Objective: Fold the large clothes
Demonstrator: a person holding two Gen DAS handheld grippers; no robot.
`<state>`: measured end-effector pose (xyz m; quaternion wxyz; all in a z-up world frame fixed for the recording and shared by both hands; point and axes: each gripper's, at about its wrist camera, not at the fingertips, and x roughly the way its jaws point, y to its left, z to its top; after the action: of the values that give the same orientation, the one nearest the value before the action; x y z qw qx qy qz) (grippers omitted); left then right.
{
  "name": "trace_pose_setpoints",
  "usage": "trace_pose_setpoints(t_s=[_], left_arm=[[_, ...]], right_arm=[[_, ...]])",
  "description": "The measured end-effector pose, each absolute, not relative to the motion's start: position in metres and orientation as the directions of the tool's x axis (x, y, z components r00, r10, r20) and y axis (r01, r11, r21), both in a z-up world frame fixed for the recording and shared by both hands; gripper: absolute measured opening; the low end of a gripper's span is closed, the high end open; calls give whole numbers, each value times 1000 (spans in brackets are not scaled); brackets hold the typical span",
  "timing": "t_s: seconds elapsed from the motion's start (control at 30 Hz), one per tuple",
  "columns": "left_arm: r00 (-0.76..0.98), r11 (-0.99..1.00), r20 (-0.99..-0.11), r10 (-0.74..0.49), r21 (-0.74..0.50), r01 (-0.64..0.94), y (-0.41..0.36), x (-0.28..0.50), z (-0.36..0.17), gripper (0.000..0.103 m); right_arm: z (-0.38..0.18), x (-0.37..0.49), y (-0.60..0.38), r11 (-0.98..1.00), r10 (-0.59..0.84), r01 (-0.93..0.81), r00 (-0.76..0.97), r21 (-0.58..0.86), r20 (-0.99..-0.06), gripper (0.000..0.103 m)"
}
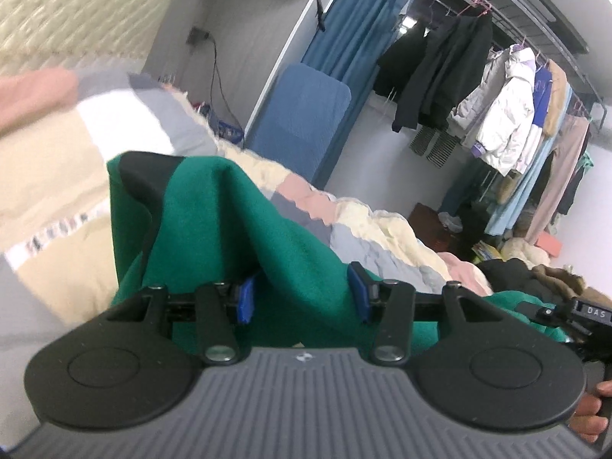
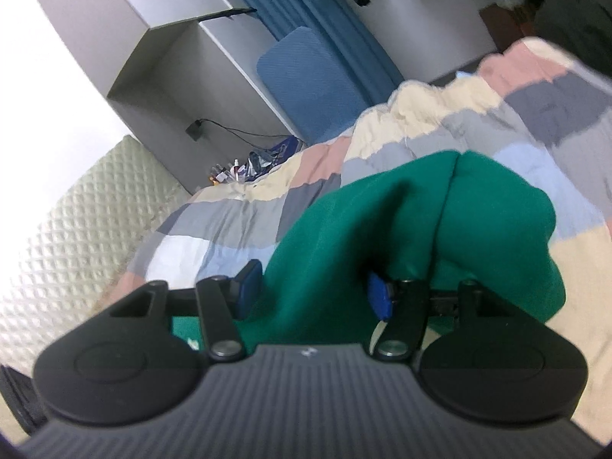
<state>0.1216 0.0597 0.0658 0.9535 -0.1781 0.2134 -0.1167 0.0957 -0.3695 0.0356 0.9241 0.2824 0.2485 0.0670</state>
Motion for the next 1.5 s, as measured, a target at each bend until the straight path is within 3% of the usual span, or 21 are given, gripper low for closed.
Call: trace_pose_setpoints(t_s=[0.17, 0.47, 0.63, 0.77, 0.97, 1.17, 1.37, 1.47, 1.5], left_arm=[[919, 946, -306, -248, -283, 161, 49, 152, 67, 57], [932, 943, -274, -237, -294, 154, 66, 211, 31, 60], [912, 944, -337, -235, -303, 132, 74, 249, -3, 60], [869, 946, -441, -226, -312, 88, 78, 279, -32, 59], [870, 946, -437, -228, -309, 92, 78, 284, -39, 60], [880, 925, -409, -244, -370, 85, 83, 252, -19, 72], [862, 897, -401, -310, -423, 126, 79, 193, -5, 83], [825, 857, -447, -346, -508, 85, 84, 174, -18, 85], [807, 840, -467, -362, -539, 65, 86, 173, -23, 86]], right_arm=[[31, 119, -366, 882, 218, 1, 885, 471, -411, 61], [5, 160, -359, 946, 127, 16, 901, 325, -415, 61], [-24, 208, -365, 937, 95, 95, 857, 337, -507, 61], [-53, 234, -370, 931, 86, 136, 820, 338, -566, 61], [-46, 223, -368, 921, 74, 157, 826, 355, -558, 61], [-17, 174, -365, 897, 86, 173, 834, 406, -545, 62], [-14, 125, -375, 754, 174, 236, 828, 613, -533, 66], [-32, 107, -380, 642, 246, 277, 809, 715, -534, 75], [-38, 104, -381, 604, 271, 288, 802, 743, -532, 83]])
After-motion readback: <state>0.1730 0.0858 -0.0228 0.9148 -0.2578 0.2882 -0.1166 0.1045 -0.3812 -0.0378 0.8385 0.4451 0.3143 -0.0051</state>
